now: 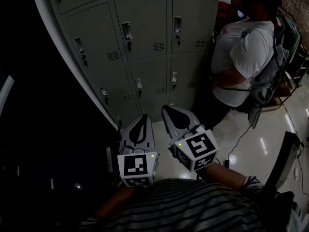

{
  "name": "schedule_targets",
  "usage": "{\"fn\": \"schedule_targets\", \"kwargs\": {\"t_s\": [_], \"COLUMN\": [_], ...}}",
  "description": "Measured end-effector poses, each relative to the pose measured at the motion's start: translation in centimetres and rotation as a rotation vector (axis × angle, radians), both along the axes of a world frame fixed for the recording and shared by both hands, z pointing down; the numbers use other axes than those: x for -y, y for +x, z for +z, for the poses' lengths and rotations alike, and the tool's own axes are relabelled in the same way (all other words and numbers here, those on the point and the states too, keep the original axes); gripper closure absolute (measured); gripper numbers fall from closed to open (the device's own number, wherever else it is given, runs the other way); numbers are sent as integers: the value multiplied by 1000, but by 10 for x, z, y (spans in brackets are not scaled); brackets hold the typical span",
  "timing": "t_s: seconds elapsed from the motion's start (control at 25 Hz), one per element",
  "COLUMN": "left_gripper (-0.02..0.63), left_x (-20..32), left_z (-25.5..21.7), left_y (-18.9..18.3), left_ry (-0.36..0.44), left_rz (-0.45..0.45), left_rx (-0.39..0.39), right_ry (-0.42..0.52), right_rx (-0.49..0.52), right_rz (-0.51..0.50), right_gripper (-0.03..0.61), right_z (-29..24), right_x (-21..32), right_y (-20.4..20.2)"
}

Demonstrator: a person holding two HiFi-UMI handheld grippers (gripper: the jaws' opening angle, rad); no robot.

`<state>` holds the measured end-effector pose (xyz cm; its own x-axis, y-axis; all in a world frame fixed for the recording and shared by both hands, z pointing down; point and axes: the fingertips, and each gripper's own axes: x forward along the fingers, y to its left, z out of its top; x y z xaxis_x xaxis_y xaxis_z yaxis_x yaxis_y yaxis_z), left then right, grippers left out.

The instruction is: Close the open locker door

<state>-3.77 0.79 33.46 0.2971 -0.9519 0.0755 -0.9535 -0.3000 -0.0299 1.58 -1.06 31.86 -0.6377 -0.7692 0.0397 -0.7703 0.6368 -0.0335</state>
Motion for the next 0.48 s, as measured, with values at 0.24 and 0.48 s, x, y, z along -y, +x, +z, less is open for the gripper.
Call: {"fn": "schedule_targets", "kwargs": {"t_s": [0.24,0.48], "left_gripper": [609,609], "left_x": [2,0], "left_z": [-4,-4], "left_y": [-16,-10], "left_ry": [39,-1], "left_rz": [-1,39], "left_rx": [-9,-13], "right_ry": [12,-2], "right_rx": [-8,-17], "right_rz": [-6,2], "right_gripper": [578,578], "right_z": [-4,1], "right_x": [-4,-1], "right_y": [-18,-26]}}
